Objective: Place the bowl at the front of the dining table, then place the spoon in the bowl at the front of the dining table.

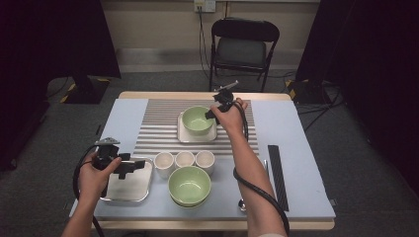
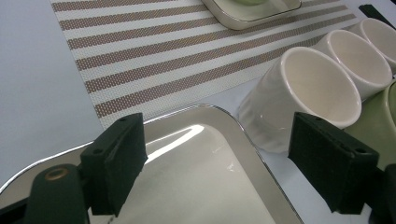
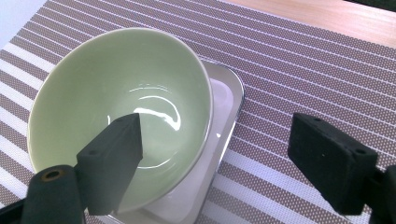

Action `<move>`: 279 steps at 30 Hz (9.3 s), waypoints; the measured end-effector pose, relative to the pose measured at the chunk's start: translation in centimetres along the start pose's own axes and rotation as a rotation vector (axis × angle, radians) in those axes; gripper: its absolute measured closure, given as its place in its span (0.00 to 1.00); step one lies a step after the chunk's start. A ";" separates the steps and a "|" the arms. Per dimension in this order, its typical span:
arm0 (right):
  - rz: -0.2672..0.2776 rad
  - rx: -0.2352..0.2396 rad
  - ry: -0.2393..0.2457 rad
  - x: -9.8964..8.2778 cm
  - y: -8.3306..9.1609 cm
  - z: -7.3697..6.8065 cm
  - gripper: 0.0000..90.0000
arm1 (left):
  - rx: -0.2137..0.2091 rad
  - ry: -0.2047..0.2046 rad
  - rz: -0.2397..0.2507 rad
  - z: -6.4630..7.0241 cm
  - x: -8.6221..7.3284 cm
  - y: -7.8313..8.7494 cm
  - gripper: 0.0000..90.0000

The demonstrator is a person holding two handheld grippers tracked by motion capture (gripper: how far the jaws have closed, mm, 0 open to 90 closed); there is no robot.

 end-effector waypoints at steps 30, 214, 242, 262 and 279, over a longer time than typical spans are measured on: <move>0.018 0.055 0.007 -0.6 2.6 0.5 0.19 | 0.000 -0.007 0.004 0.2 0.1 0.1 0.21; 0.066 0.204 0.050 -10.6 11.9 3.7 0.20 | -0.090 -0.063 -0.008 4.0 1.2 -0.2 0.20; 0.061 0.215 0.043 -11.4 11.9 3.9 0.20 | -0.104 -0.070 -0.006 6.3 2.6 -0.4 0.20; 0.054 0.223 0.049 -11.5 11.8 3.7 0.20 | -0.149 -0.108 -0.020 8.2 3.8 -0.6 0.31; 0.048 0.230 0.046 -11.6 11.8 3.6 0.20 | -0.183 -0.111 -0.020 9.8 4.7 -1.4 0.30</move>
Point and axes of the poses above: each handheld gripper's, and its own axes: y roughly backward along the jaws, x roughly out of its top, z roughly to its right, the point moved 7 cm from there along -y, roughly forward along the jaws, and after that the axes turned 10 degrees about z, right-handed, at the moved point
